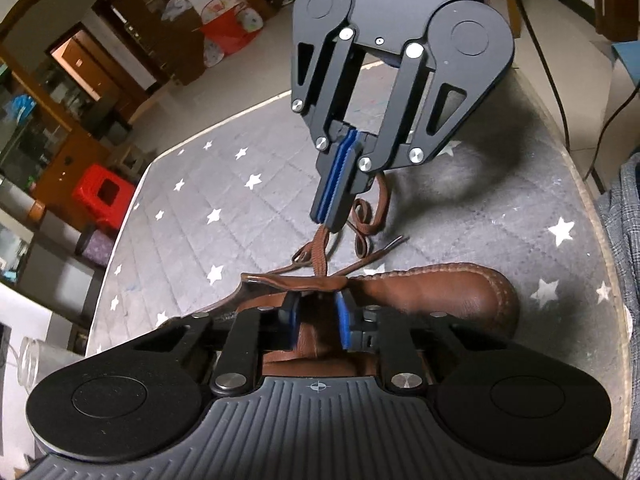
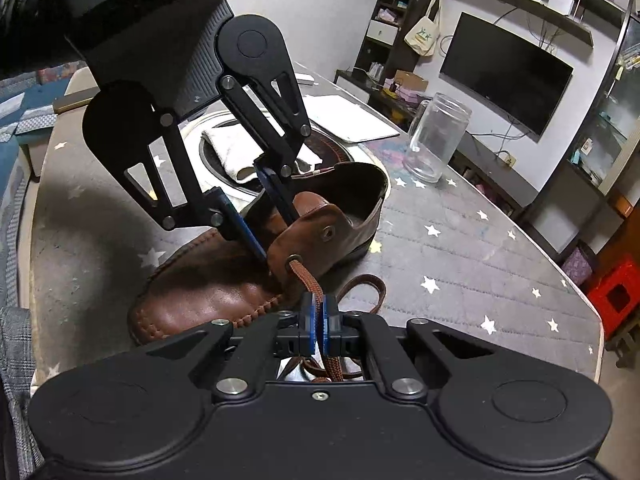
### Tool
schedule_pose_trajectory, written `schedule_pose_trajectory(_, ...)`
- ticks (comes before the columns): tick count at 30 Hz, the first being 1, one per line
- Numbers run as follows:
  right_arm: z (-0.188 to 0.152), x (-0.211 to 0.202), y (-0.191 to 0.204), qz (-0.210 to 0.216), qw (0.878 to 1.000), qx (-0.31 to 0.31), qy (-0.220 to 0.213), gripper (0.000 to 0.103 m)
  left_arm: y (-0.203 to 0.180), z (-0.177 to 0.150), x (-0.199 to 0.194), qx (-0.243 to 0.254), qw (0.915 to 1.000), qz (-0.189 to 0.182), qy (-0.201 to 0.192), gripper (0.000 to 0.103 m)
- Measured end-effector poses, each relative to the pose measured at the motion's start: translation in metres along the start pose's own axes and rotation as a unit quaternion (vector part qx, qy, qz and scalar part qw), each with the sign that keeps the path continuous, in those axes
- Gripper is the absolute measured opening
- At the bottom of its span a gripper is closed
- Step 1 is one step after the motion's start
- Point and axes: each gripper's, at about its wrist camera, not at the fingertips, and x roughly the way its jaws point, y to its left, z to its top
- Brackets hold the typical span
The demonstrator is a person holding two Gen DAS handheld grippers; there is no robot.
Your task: Lace up shoes with both hands
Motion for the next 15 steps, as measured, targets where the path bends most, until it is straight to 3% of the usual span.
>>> schedule_pose_trajectory(9,-0.001,0.002,0.001,0.002,1.000,0.002,-0.004,0.003,0.002,-0.011,-0.004,-0.032,0.9990,0.007,-0.029,0.004)
schedule_pose_trajectory(12,-0.001,0.001,0.001,0.001,1.000,0.006,-0.003,0.004,-0.005,-0.008,-0.007,-0.038,0.9986,0.031,-0.022,0.003)
schedule_pose_trajectory(15,0.001,-0.002,0.004,-0.003,1.000,0.004,-0.005,0.004,-0.022,-0.001,-0.007,-0.031,0.9959,0.085,-0.002,0.003)
